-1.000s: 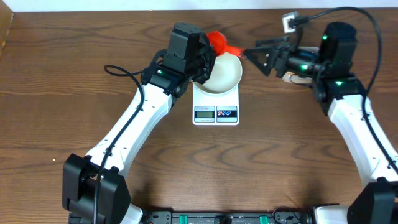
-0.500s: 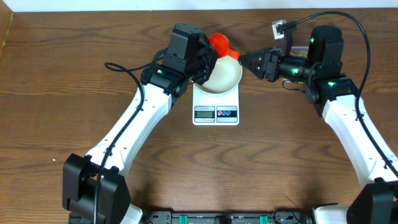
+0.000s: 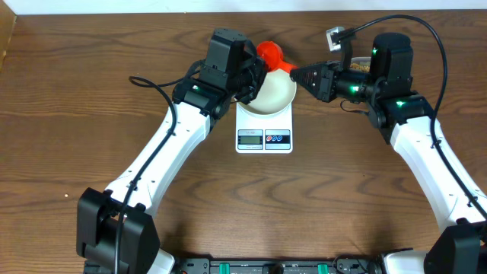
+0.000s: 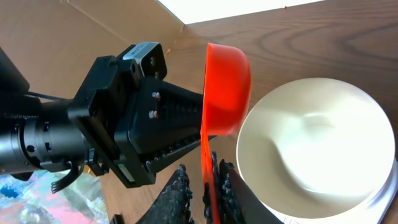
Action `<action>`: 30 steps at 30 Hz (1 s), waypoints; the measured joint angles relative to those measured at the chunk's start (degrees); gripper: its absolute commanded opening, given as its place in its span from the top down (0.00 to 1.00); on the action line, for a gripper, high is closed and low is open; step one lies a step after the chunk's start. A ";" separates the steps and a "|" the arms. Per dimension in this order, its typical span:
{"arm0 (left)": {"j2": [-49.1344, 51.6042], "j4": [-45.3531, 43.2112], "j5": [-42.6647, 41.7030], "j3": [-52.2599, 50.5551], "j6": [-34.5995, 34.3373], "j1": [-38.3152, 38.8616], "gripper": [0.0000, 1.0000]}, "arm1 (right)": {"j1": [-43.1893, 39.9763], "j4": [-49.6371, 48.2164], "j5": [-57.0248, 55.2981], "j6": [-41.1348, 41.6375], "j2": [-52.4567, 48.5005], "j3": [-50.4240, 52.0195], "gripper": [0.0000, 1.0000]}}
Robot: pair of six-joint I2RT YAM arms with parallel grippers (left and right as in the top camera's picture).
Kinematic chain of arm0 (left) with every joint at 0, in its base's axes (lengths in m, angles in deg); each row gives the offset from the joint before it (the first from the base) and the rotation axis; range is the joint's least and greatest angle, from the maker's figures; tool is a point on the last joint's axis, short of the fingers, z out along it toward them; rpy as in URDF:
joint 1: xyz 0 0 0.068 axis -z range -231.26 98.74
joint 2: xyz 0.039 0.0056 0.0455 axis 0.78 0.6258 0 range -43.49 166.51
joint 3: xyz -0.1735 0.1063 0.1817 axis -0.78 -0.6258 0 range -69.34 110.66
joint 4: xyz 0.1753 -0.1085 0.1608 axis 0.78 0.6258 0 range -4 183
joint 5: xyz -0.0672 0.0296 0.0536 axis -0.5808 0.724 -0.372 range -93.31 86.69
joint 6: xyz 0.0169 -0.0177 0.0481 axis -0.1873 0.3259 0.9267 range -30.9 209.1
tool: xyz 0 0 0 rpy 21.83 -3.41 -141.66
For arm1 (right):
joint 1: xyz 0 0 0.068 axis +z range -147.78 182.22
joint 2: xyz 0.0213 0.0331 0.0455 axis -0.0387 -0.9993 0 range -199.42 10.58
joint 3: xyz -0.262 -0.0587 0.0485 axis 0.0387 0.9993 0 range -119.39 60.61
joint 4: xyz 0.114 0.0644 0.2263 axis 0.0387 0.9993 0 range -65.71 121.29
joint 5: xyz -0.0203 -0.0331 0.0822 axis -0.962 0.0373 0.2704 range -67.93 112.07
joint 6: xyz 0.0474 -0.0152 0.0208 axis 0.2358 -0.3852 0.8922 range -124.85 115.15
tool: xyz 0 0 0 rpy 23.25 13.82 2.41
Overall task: Scoop item into bowl and weigh 50g on scale
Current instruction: 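Grasp the scoop handle with the right gripper, release with left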
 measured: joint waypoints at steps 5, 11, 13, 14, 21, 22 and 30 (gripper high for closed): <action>0.00 0.22 -0.02 0.00 0.00 0.17 0.93 | 0.00 0.00 -0.35 -0.04 0.00 0.00 0.93; 0.00 0.85 0.00 0.00 0.00 0.42 0.92 | 0.00 0.13 -0.66 0.02 0.00 0.00 0.99; 0.00 0.85 0.00 0.00 0.00 0.42 0.93 | 0.00 0.13 -0.66 0.02 0.00 0.00 0.99; 0.00 0.87 0.00 0.00 -0.02 0.42 0.92 | 0.00 0.13 -0.66 0.02 0.00 0.00 0.99; 0.00 1.44 -0.09 0.00 0.87 0.48 0.31 | 0.00 -0.02 -0.92 0.00 0.00 0.00 0.99; 0.00 1.64 -0.07 0.00 0.87 0.52 0.27 | 0.00 -0.09 -0.96 0.00 0.00 0.00 0.99; 0.00 5.90 0.70 0.00 1.36 0.33 0.24 | -0.87 0.76 -5.51 -0.07 0.00 0.00 0.99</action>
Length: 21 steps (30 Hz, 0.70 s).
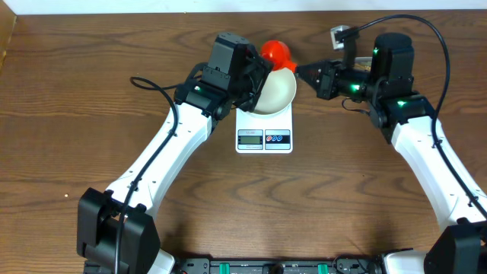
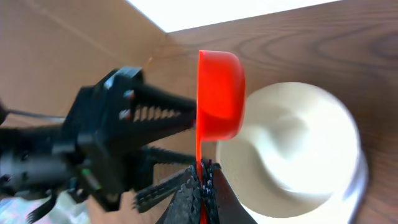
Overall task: Scoop item into bowl and weigh 50g on scale
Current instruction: 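Grasp the scoop handle with the right gripper, release with left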
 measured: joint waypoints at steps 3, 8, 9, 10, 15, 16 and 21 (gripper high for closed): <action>0.00 1.33 1.46 0.00 2.08 -0.83 0.24 | -1.90 0.37 -1.44 -1.40 0.00 0.00 0.99; 0.00 3.87 2.80 0.00 10.62 -5.14 0.25 | -8.00 1.36 -0.96 -3.13 -0.02 0.00 0.99; 0.00 4.00 2.73 0.00 13.38 -6.38 0.25 | -9.79 1.36 -0.22 -3.45 -0.02 0.00 0.99; 0.00 4.09 2.62 0.00 15.37 -7.43 0.24 | -11.19 1.36 0.35 -3.69 -0.02 0.00 0.99; -0.11 4.15 -0.42 0.00 24.44 -12.85 0.25 | -18.82 1.36 5.05 -5.64 -0.02 0.00 0.99; -0.20 4.15 -1.42 0.00 26.29 -13.88 0.25 | -19.67 1.44 5.57 -5.81 -0.02 0.00 0.99; -2.01 4.28 -5.90 0.00 38.10 -17.40 0.24 | -24.70 3.52 8.35 -7.56 -0.02 0.00 0.99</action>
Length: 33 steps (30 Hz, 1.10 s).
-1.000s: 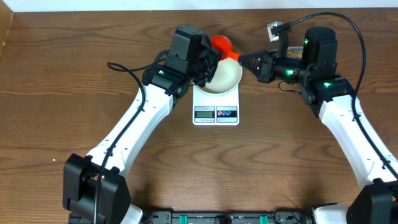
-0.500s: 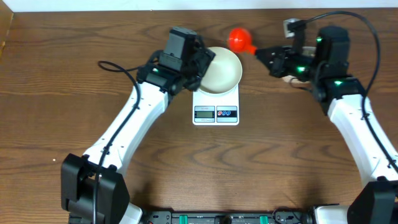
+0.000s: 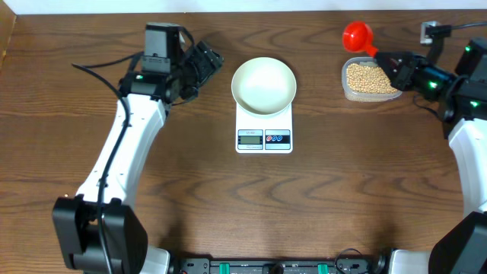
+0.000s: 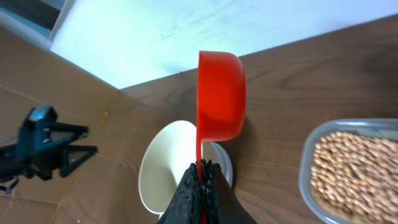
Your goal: Scoop item into bowl and weigh 50g on scale
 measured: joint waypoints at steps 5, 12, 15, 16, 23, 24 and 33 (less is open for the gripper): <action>-3.56 1.42 -1.44 0.00 11.56 -0.04 0.25 | -2.69 3.67 0.87 -1.75 0.00 0.00 0.99; -5.70 7.06 -0.68 0.00 18.14 0.04 0.25 | -6.08 11.37 1.11 -6.29 0.00 0.00 0.99; -5.68 10.86 -0.09 0.00 20.20 0.61 0.25 | -7.17 13.25 1.14 -8.15 0.00 0.00 0.99; -5.68 12.07 0.33 0.00 20.63 1.03 0.25 | -7.37 13.77 1.11 -8.70 0.00 0.00 0.99; -5.68 20.50 4.72 0.00 22.93 6.56 0.43 | -8.13 14.99 0.98 -10.91 0.02 0.00 0.99; -5.75 21.79 5.70 0.00 22.99 7.85 0.43 | -8.15 14.99 0.81 -11.04 0.02 0.00 0.99; -8.85 27.87 13.18 -1.95 21.55 20.06 0.62 | -8.41 15.15 -0.98 -12.00 0.02 0.00 0.99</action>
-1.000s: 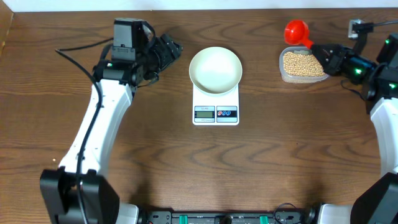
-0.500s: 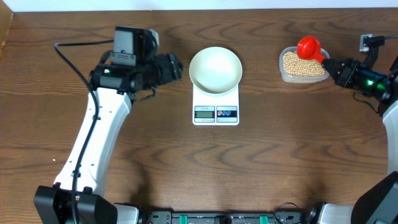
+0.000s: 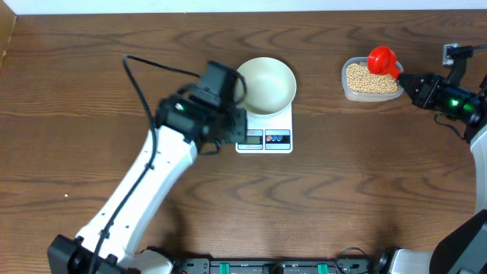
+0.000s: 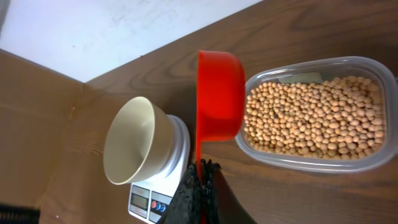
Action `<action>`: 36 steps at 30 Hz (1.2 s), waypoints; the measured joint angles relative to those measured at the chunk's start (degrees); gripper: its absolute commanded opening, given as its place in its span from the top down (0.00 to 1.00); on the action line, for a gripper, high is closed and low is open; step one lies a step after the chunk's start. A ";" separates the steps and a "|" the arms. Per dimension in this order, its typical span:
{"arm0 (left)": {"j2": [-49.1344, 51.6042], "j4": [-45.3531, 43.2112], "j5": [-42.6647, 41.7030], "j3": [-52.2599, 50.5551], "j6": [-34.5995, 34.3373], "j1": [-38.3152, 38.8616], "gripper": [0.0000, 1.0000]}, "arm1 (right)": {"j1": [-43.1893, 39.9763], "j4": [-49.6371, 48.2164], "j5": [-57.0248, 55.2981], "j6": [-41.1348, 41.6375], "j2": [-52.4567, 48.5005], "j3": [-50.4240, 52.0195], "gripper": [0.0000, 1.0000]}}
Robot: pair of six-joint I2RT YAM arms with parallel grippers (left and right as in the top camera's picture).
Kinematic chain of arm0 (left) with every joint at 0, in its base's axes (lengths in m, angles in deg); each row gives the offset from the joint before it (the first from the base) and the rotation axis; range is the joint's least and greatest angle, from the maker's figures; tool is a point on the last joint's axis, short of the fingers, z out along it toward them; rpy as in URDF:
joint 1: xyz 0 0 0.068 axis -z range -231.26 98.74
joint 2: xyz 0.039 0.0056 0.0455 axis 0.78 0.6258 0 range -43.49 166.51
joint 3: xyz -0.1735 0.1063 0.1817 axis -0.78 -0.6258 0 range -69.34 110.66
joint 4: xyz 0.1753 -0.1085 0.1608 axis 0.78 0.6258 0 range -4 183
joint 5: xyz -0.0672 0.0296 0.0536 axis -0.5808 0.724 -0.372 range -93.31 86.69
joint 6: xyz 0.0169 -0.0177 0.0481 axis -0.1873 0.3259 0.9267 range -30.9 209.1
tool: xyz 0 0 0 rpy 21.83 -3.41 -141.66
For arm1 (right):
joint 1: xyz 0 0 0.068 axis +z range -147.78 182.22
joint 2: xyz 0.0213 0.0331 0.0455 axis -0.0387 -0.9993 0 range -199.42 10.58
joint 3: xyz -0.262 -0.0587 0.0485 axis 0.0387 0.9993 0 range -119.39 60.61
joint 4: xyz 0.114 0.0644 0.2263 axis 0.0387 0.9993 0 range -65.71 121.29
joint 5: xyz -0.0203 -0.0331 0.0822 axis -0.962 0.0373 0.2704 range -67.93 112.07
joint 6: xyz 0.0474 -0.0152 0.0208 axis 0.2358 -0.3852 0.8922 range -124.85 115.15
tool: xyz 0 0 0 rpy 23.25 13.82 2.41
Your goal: Scoop item into bowl and weigh 50g on scale
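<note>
A cream bowl [image 3: 263, 84] sits on the white scale [image 3: 264, 137]; the right wrist view shows the bowl [image 4: 134, 140] and scale [image 4: 152, 199] too. At the right stands a clear tub of soybeans [image 3: 370, 78]. My right gripper [image 3: 407, 78] is shut on the handle of a red scoop [image 3: 382, 59], whose cup hangs over the tub. From the wrist, the scoop [image 4: 219, 96] is at the left end of the tub [image 4: 317, 115], above the gripper [image 4: 200, 168]. My left gripper [image 3: 228, 91] is blurred against the bowl's left side, its fingers hidden.
Brown wooden table [image 3: 342, 198]. The left arm [image 3: 152, 175] crosses the table's left half toward the scale. A black cable [image 3: 144, 65] loops behind it. Cardboard [image 4: 37, 112] and a white wall edge lie beyond the table's far side.
My left arm has come in from the far left of the table to the bowl's left side. The scoop has moved from behind the tub's left corner to over the beans.
At first both grippers were at the bowl, the scoop at its far rim and the left gripper at its left rim. Then both stood away, the left open far left and the scoop beside the tub. Now the left is back at the bowl.
</note>
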 measured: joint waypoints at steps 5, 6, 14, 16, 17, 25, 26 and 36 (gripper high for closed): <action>-0.52 -3.63 2.45 -7.80 -3.89 5.40 0.68 | 0.00 0.31 -0.94 -0.04 0.00 0.00 0.99; -0.46 -4.26 3.19 -9.60 -4.57 6.51 0.68 | 0.00 0.35 -1.01 -0.04 0.00 0.00 0.99; -0.44 -17.86 8.85 -18.23 -4.35 12.07 0.80 | 0.00 0.37 -1.51 -0.07 0.00 0.00 0.99; -0.31 -22.16 9.46 -19.91 -2.54 12.07 0.81 | 0.00 0.39 -1.66 -0.07 0.00 0.00 0.99; -0.15 -24.04 9.68 -20.52 -1.55 12.07 0.86 | 0.00 0.39 -1.73 -0.07 0.00 0.00 0.99; 4.46 -33.75 10.51 -21.81 7.43 12.07 0.93 | 0.00 0.39 -2.08 -0.07 0.00 0.00 0.99; 5.22 -34.21 10.47 -21.81 8.17 12.07 0.93 | 0.00 0.39 -2.12 -0.07 0.00 0.00 0.99; 12.83 -39.98 10.27 -21.86 13.60 12.07 0.93 | 0.00 0.39 -3.65 -0.09 0.00 0.00 0.99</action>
